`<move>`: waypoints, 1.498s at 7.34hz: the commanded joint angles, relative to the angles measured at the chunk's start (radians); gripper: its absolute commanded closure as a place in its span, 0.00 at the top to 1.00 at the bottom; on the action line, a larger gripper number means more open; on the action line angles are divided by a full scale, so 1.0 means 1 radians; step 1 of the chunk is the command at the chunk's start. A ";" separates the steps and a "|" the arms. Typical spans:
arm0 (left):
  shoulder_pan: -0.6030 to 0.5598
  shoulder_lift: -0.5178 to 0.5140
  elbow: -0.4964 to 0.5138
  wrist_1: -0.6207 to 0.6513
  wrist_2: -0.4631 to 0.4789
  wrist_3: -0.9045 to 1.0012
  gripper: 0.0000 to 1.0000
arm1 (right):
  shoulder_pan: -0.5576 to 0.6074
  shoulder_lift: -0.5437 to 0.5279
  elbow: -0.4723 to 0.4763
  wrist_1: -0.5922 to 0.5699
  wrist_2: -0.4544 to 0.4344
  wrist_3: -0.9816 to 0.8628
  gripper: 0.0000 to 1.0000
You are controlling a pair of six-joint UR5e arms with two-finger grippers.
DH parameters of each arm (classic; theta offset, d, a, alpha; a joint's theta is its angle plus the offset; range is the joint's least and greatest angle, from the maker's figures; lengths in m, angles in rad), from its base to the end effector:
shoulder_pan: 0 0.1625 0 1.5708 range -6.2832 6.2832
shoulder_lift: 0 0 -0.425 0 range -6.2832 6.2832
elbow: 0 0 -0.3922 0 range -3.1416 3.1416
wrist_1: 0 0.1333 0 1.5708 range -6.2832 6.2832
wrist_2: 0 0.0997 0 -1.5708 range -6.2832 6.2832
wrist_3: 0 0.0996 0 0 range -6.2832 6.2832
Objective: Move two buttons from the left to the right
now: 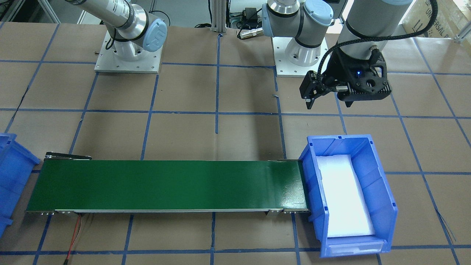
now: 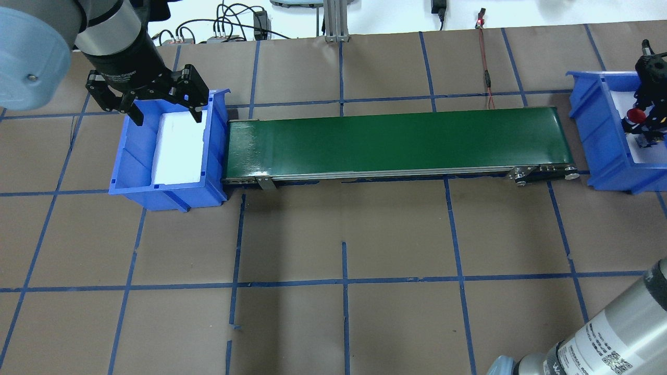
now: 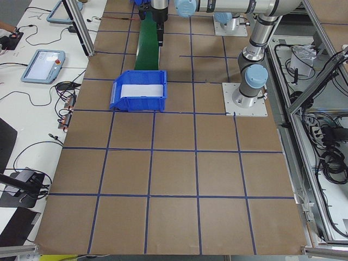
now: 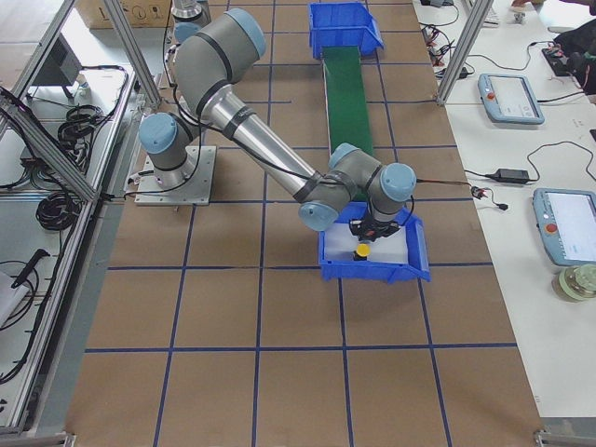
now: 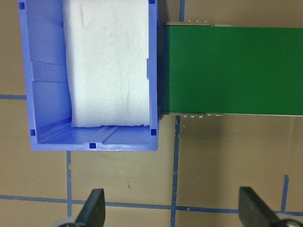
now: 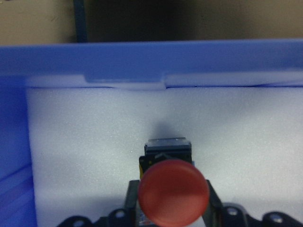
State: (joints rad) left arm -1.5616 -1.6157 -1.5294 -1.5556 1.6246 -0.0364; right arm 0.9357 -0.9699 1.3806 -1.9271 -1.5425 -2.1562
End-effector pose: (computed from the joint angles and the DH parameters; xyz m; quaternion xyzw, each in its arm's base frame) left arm -0.1232 -0.5133 0.4874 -0.0229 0.9994 -0.0062 0.0268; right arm -0.3021 -0.6394 0.2516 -0.6887 0.7244 -0.0092 0.0292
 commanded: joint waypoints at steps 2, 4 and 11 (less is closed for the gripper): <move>0.000 -0.001 0.000 0.000 0.000 0.000 1.00 | 0.005 -0.042 -0.026 0.020 0.007 -0.010 1.00; 0.000 0.000 0.000 -0.001 0.001 0.001 1.00 | 0.018 -0.166 -0.067 0.221 0.008 0.057 1.00; 0.000 -0.001 0.002 0.000 0.001 0.001 1.00 | 0.523 -0.487 -0.017 0.491 0.007 1.275 1.00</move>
State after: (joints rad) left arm -1.5616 -1.6167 -1.5279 -1.5555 1.6260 -0.0358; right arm 1.3358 -1.4192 1.3388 -1.4366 -1.5328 -1.0997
